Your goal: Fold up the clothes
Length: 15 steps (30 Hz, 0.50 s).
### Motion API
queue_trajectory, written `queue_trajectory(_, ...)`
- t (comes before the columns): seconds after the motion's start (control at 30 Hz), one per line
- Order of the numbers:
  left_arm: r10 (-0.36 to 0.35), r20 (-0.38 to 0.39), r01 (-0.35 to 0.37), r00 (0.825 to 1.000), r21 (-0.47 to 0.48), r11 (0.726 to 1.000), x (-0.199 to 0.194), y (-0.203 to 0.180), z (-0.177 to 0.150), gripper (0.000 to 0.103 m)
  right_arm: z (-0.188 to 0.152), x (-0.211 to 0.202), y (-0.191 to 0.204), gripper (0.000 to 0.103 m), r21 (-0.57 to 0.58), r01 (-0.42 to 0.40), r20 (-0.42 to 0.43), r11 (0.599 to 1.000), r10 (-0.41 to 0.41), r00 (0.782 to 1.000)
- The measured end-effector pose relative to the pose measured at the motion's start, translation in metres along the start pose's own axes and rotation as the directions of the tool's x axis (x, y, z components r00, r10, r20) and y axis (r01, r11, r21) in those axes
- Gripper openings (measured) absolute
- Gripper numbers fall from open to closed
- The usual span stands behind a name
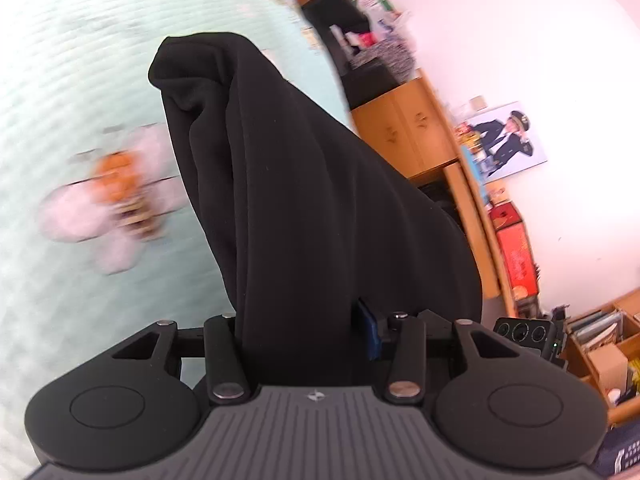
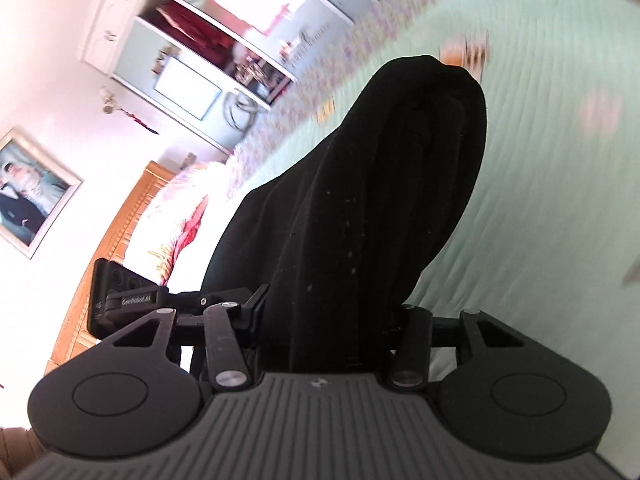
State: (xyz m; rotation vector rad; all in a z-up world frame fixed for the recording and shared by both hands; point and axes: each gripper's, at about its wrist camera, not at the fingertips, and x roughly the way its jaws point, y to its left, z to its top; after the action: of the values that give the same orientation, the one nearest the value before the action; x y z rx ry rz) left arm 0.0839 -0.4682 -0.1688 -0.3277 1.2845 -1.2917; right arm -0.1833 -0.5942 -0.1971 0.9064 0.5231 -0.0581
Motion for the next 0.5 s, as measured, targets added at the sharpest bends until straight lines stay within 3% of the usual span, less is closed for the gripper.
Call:
queue_trajectory(0.13,-0.042,0.025,0.043,0.999,-0.003,0.999,0.052,-0.049,-0.002,0.046,0.051,-0.041,-0.023,0.051,-0.080,0.055,-0.030,0.995,-0.058,0.998)
queue_trajectory(0.23,-0.037,-0.002,0.038,0.999,0.024,0.999,0.105,-0.077,-0.014,0.047,0.090,-0.071,-0.040,0.054,-0.141,0.095,-0.050,0.985,-0.103,0.993)
queue_trajectory(0.33,0.047,-0.020,-0.046,0.999,0.041,0.998,0.158,-0.079,-0.034,0.049,0.115,-0.093,-0.069,0.058,-0.175,0.154,-0.063,0.973,-0.167,0.984)
queue_trajectory(0.37,0.079,-0.038,-0.079,0.996,0.022,0.997,0.176,-0.073,-0.042,0.051,0.111,-0.097,-0.096,0.060,-0.152,0.176,-0.075,0.973,-0.188,0.979)
queue_trajectory(0.43,0.213,-0.035,-0.211,0.976,0.054,0.976,0.211,-0.060,-0.059,0.051,0.095,-0.094,-0.150,0.064,-0.077,0.251,-0.085,0.965,-0.257,0.963)
queue_trajectory(0.5,0.255,-0.009,-0.254,0.967,0.075,0.964,0.224,-0.049,-0.067,0.063,0.075,-0.085,-0.199,0.065,0.019,0.332,-0.086,0.943,-0.329,0.940)
